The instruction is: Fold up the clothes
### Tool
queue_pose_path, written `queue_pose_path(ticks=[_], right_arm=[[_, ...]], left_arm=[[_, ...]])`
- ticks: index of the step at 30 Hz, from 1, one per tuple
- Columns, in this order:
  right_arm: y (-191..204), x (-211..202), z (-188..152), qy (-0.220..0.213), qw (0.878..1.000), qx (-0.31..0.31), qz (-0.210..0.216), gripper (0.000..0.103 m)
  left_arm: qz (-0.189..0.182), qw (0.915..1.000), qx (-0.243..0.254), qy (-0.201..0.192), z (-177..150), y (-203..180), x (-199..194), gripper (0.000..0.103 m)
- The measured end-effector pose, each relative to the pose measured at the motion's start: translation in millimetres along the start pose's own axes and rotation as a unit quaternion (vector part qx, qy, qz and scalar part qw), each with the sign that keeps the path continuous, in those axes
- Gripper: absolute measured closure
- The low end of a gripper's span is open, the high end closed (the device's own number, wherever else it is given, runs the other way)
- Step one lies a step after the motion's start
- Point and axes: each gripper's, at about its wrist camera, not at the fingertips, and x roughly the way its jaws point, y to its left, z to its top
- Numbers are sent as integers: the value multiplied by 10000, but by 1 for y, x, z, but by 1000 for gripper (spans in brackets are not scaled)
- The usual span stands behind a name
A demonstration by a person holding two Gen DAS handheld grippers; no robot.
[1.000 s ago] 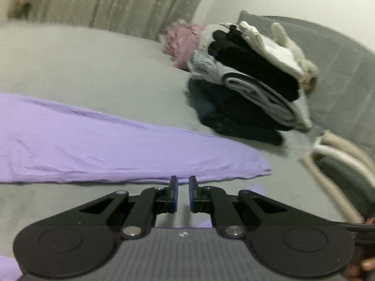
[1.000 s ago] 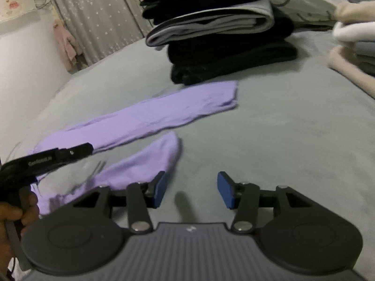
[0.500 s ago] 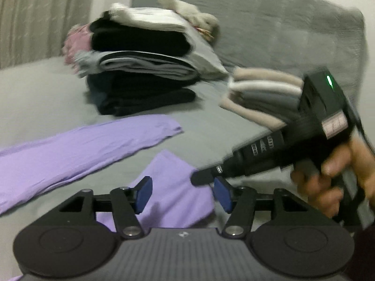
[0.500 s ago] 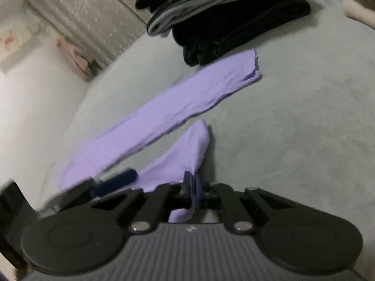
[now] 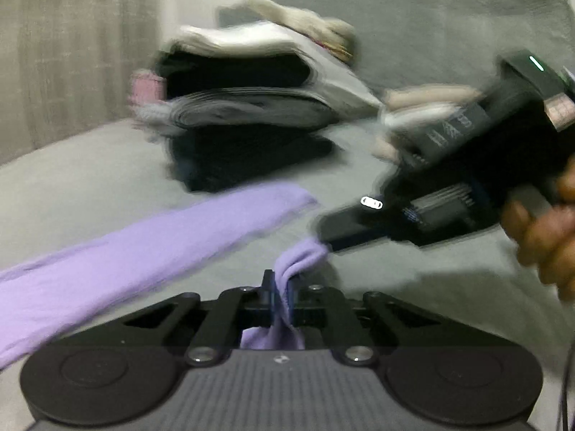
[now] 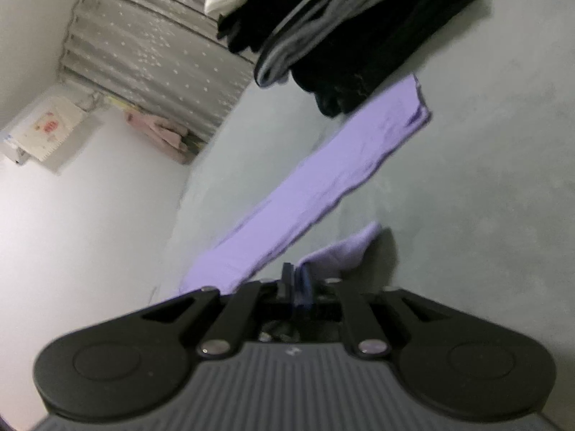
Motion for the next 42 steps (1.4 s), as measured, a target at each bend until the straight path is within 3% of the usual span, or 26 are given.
queue_pose_path(ticks=[1, 3, 7, 11, 15, 21, 24, 25, 26, 27, 30, 36, 42], right_arm=[[0, -2, 1, -117, 9998, -81, -128, 60], [3, -3, 4, -368, 9970, -434, -523, 58], [14, 14, -2, -264, 9890, -1238, -770, 46], [32, 33, -11, -85, 9741, -2167, -645, 33], [39, 52, -19, -35, 9595, -2739, -660, 31], [32, 74, -20, -60, 9591, -2777, -549, 32], [36, 83, -20, -23, 9593, -2801, -342, 42], [35, 81, -20, -10, 9591, -2811, -325, 61], [35, 81, -19, 99, 9599, -2793, -207, 89], [35, 77, -17, 206, 9618, -2727, -111, 99], [39, 56, -14, 332, 9639, -2642, 72, 98], [53, -5, -20, 342, 9666, -2522, 317, 99], [53, -60, -33, 389, 9840, -1689, 413, 99]], left_arm=[[36, 9998, -217, -2, 2, 10, 0, 98], [96, 9978, -652, 3, 6, 32, 1, 98], [51, 9926, -1212, -16, 8, 58, 0, 98], [-3, 9926, -1215, -62, 11, 61, -3, 98], [-48, 9925, -1219, -14, 13, 61, -4, 98], [-93, 9920, -1255, 50, 11, 62, -2, 98], [-265, 9936, -1095, 37, 14, 60, -3, 98], [-299, 9940, -1054, 17, 15, 60, -4, 98], [-333, 9943, -1014, -3, 16, 59, -6, 98], [-367, 9946, -975, -23, 17, 58, -7, 98], [-429, 9944, -965, -94, 19, 56, -11, 98], [-1042, 9892, -973, -355, 23, 46, -22, 98], [-1405, 9858, -834, -386, 23, 20, -20, 96]])
